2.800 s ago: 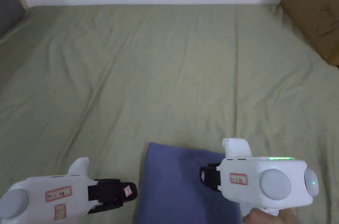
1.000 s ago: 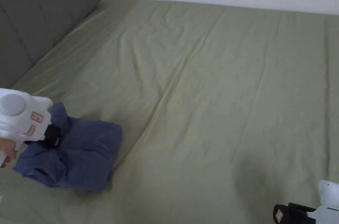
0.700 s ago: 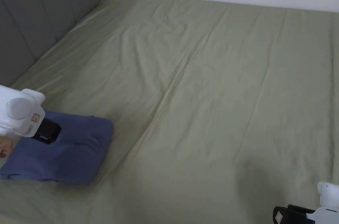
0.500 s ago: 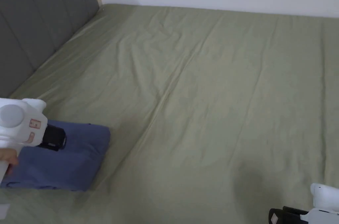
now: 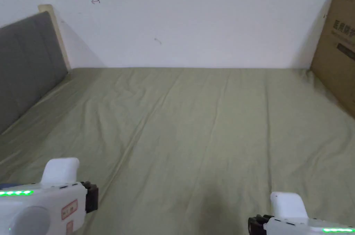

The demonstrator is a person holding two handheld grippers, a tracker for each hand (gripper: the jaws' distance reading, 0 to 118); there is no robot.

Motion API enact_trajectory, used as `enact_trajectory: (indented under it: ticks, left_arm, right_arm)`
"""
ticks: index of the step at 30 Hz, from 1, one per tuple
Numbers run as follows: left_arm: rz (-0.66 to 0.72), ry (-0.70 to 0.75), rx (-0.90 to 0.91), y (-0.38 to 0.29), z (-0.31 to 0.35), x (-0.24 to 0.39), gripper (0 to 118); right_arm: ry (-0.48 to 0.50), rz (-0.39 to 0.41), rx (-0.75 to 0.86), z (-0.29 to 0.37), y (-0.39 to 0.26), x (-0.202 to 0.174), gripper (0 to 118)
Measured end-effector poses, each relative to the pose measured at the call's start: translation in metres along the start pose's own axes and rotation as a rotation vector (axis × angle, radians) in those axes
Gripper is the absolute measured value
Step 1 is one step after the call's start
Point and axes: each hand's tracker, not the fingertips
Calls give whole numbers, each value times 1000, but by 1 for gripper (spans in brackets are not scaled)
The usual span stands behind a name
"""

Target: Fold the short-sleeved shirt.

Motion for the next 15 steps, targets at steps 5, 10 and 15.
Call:
enact_trajectory:
  ticks: [5,10,15]
  left_arm:
    - [-94,-17,183,9,34,63,0]
    - [-131,-43,389,16,70,106,0]
    - [-75,-34,492,23,97,115,0]
  right_arm:
    - [-136,52,227,43,21,-11,3]
    - [-235,93,421,90,42,-23,3]
    - [-275,80,588,129,47,-31,3]
